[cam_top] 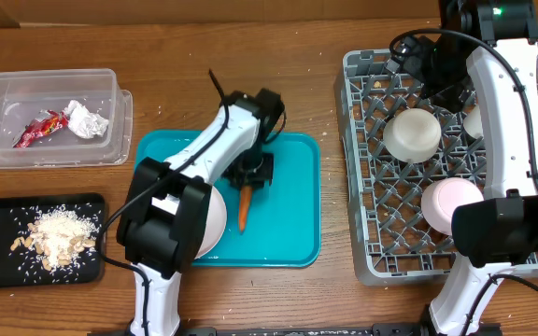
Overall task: Sort waste into correct bins and load items into the dishwasher
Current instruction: 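Carry the carrot left and drop it onto the black tray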
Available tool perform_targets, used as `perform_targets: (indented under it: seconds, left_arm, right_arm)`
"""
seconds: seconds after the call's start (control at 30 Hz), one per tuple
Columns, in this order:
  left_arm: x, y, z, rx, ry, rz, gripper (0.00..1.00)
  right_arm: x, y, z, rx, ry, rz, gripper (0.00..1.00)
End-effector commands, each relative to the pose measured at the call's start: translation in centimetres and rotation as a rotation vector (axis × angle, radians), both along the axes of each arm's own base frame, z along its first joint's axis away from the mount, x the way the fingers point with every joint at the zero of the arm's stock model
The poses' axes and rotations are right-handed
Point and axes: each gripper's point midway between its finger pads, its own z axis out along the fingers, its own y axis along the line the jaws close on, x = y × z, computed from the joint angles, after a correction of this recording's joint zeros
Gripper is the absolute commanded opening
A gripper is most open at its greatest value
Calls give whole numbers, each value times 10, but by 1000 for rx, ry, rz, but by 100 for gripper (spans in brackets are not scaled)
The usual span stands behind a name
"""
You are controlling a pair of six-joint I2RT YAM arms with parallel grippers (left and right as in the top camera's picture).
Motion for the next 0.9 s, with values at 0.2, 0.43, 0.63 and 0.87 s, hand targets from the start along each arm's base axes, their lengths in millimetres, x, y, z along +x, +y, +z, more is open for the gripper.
perform_targets:
  seconds: [0.2, 0.43, 0.63, 0.87]
  left_arm:
    - [86, 53, 100, -61, -230, 203, 9]
    - [91, 167, 130, -19, -231, 509, 4]
    - [67, 260, 130, 23, -186, 842, 4]
    - [27, 362, 128, 64, -187, 1256, 5]
  right_arm:
    - [-2, -1, 10, 6, -26, 1, 100]
    - [-2, -1, 10, 6, -26, 1, 100]
    - [-2, -1, 10, 6, -26, 1, 100]
    - [-2, -1, 10, 6, -26, 1, 100]
